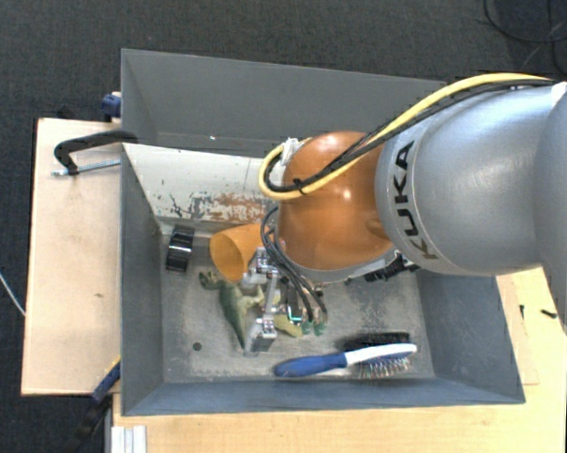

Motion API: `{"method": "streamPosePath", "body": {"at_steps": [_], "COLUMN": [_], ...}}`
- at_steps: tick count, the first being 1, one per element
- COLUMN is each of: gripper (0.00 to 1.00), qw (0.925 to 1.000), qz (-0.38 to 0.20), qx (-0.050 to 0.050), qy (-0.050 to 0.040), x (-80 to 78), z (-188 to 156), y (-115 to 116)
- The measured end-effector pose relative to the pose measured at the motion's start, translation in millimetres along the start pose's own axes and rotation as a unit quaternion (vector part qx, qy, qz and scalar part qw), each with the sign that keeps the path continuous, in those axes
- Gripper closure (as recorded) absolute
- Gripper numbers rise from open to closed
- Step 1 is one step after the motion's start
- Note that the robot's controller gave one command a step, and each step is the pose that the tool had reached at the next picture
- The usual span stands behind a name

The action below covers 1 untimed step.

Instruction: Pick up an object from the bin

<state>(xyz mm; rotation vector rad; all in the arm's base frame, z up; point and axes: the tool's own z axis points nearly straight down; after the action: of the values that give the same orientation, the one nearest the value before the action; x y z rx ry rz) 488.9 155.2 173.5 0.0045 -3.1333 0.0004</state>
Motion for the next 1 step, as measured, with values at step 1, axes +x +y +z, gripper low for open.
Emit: {"method": "streamPosePath", "body": {"at_steps": [1], "gripper": [0.00], "qw": [0.9924], "qz": [0.123], "qx": [-0.002], "qy": [-0.0070], "x": [-32.8], "z": [61.4], "y": [3.0]}}
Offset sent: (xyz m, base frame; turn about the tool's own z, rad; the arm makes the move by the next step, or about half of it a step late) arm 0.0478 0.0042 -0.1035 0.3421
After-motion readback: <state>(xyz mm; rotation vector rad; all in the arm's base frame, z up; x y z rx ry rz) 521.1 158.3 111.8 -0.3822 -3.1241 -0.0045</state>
